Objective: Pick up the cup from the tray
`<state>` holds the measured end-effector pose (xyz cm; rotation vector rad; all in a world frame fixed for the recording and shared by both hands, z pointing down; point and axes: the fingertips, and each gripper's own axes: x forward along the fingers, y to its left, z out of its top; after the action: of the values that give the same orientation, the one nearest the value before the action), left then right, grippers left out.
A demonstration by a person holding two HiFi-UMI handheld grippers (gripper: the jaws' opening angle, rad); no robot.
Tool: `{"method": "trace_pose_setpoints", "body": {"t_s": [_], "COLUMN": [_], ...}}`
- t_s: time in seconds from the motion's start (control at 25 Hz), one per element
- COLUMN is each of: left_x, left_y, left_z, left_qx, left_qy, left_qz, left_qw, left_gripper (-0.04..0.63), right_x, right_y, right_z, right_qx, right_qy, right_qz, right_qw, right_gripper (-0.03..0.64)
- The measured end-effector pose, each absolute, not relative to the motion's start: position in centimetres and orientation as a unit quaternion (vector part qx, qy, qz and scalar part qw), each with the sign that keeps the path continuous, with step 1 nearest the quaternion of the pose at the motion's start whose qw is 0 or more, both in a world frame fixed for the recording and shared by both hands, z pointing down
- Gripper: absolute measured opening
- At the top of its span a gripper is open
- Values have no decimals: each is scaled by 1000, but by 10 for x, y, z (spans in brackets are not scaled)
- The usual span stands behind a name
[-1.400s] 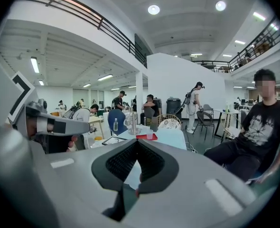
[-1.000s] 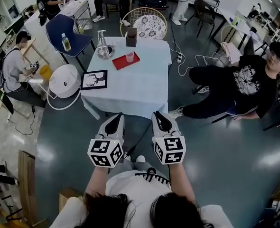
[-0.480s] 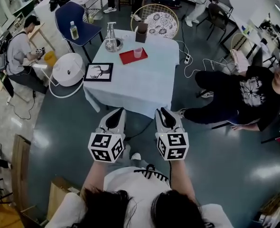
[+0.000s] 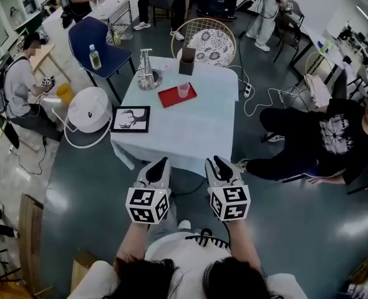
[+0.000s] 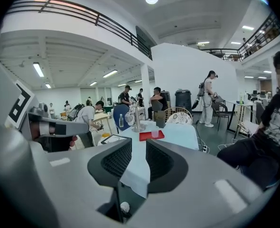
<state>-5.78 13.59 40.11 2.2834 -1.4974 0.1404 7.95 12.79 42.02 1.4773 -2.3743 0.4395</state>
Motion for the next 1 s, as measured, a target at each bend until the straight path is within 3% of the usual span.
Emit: {"method": "trace_pose_setpoints", "body": {"t_s": [1.0], "left_x": [-105], "left_y": [-60], "left_z": [407], "left_qx": [851], "left_qy": [-481], "left_qz": [88], "left_qw": [193], "left_gripper": [0], "right_x": [17], "right_y": [-46], "right_z": [406], "right_qx": [548], "right_qy": [-813], "right_qz": [163], "right_qw": [109], "right_gripper": [174]}}
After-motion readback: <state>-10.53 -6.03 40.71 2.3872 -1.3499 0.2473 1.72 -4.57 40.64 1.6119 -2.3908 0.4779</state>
